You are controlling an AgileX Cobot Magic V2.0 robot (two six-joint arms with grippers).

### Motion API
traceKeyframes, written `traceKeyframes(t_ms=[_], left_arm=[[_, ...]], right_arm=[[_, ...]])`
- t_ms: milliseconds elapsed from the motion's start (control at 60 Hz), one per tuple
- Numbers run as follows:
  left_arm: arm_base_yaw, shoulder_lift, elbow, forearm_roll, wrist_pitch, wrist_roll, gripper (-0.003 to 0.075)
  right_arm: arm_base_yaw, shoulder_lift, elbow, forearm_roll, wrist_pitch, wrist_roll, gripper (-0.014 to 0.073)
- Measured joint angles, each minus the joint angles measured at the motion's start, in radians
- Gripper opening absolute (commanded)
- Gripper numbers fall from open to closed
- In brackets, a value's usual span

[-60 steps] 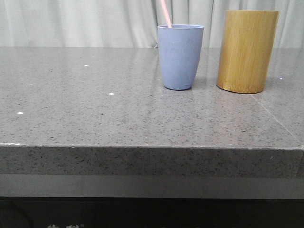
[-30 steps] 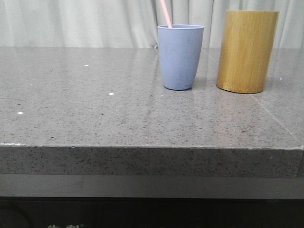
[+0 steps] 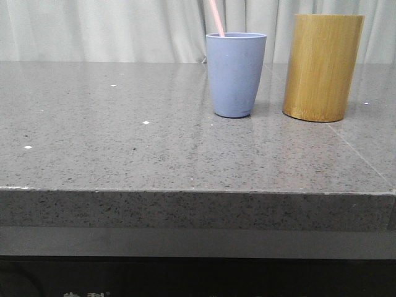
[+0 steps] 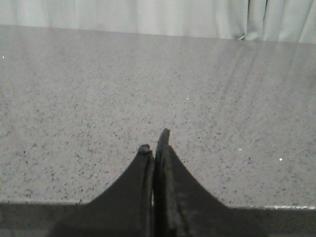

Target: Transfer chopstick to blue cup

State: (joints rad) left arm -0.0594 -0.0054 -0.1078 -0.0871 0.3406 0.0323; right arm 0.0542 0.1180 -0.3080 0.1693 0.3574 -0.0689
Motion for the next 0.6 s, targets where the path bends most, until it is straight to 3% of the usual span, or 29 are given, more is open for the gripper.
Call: traceKeyframes(t_ms=[133,600], left_arm=[[0.002,0.000,0.107,-0.023,-0.089,0.000,-0.0019],[0.002,0.000,0.110,-0.041,-0.075,0.000,-0.0019]], right_arm=[[0.000,0.000,0.000,0.000,0.000,0.000,-0.0068],[0.000,0.000,0.000,0.000,0.000,0.000,-0.0068]])
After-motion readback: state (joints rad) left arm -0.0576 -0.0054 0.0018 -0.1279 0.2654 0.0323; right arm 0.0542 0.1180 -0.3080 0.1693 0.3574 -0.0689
